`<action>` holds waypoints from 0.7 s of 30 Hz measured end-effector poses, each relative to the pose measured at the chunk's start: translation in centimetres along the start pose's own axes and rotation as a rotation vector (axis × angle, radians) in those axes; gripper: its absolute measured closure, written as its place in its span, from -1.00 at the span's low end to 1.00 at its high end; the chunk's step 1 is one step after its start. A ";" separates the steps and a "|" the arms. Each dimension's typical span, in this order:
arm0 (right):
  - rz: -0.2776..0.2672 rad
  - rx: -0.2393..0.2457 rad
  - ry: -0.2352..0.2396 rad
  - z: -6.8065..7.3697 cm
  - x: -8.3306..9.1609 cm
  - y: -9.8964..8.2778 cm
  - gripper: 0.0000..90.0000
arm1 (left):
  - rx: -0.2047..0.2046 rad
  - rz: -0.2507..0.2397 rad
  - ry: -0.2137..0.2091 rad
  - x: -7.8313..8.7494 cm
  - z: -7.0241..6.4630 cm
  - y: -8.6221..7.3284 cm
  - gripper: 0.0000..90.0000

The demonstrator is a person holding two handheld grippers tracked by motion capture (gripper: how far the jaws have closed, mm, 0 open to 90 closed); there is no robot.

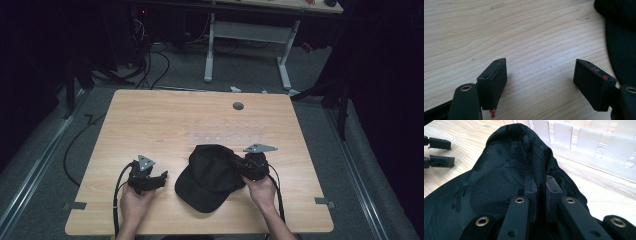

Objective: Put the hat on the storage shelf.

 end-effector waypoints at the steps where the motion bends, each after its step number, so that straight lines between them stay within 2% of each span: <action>1: -0.006 0.003 0.002 0.0 0.1 0.1 0.86 | 0.000 0.000 0.000 0.0 0.0 0.0 -0.41; 13: -0.035 -0.002 0.030 -0.2 1.2 0.4 0.88 | -0.009 0.011 -0.014 -0.1 -0.2 0.0 -0.52; 21: -0.066 0.003 0.046 -0.4 2.3 0.7 0.89 | -0.023 0.021 -0.039 -0.1 -0.5 -0.1 -0.60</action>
Point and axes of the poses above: each handheld gripper's, and its own axes: x roughly backward along the jaws, y roughly out of its top, z roughly to its left, the point moved 10 cm from there along -x, roughly forward along the jaws, and after that the axes turned 10 degrees about -y, right-handed, at the moved point
